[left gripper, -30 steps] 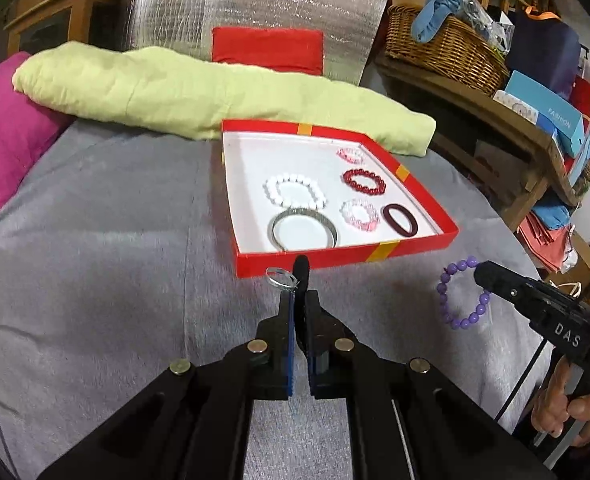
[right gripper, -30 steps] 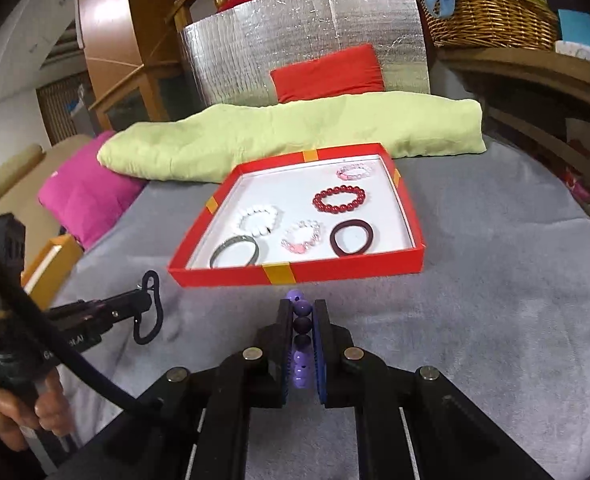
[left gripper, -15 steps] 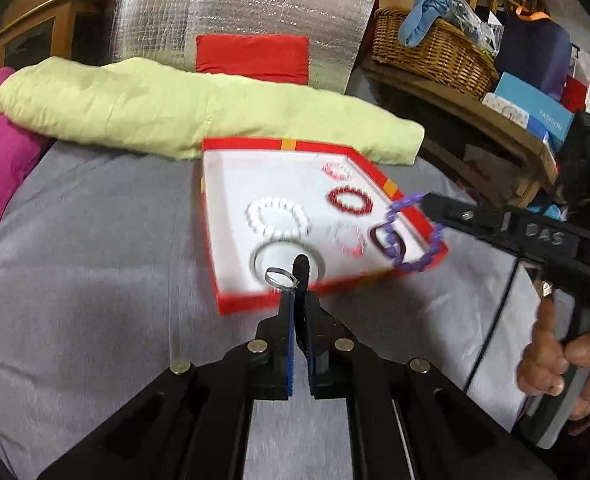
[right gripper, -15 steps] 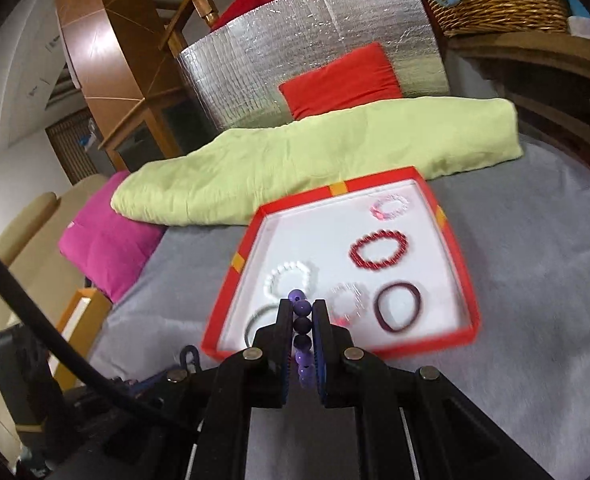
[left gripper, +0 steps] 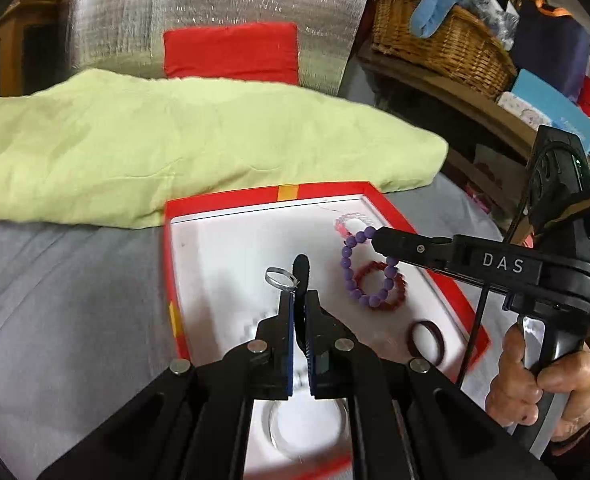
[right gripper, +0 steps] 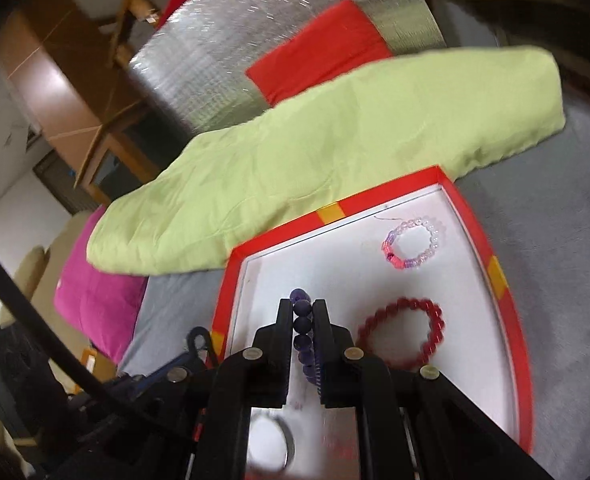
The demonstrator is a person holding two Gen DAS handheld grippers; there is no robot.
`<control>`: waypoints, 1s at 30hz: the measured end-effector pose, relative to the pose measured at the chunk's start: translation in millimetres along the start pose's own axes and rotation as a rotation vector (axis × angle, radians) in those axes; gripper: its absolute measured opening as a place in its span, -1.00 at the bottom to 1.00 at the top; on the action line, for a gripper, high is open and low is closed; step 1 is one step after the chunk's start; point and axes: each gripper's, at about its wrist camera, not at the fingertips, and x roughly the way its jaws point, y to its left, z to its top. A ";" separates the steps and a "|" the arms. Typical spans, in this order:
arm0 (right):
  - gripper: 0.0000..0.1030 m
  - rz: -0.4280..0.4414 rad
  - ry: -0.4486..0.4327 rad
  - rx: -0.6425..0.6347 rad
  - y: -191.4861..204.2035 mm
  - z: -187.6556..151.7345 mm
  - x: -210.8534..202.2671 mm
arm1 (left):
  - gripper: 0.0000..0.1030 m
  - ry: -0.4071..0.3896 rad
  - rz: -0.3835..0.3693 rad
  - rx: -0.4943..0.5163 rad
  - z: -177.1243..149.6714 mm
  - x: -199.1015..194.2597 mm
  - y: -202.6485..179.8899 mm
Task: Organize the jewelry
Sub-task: 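Carry the clear ring with the left tool while the right carries the purple bracelet over the box, then open the left tool over the box while the right releases the purple bracelet there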
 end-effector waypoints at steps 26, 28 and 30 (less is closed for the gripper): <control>0.19 -0.095 0.036 0.015 -10.7 -1.3 -10.3 | 0.60 -0.038 0.303 -0.154 -51.0 -74.3 9.3; 0.20 -0.117 0.007 -0.038 -1.3 -10.3 -28.4 | 0.61 -0.061 0.344 -0.173 -60.6 -93.3 7.8; 0.19 -0.141 -0.005 -0.076 6.5 -17.8 -42.3 | 0.62 -0.086 0.372 -0.180 -68.8 -108.0 5.5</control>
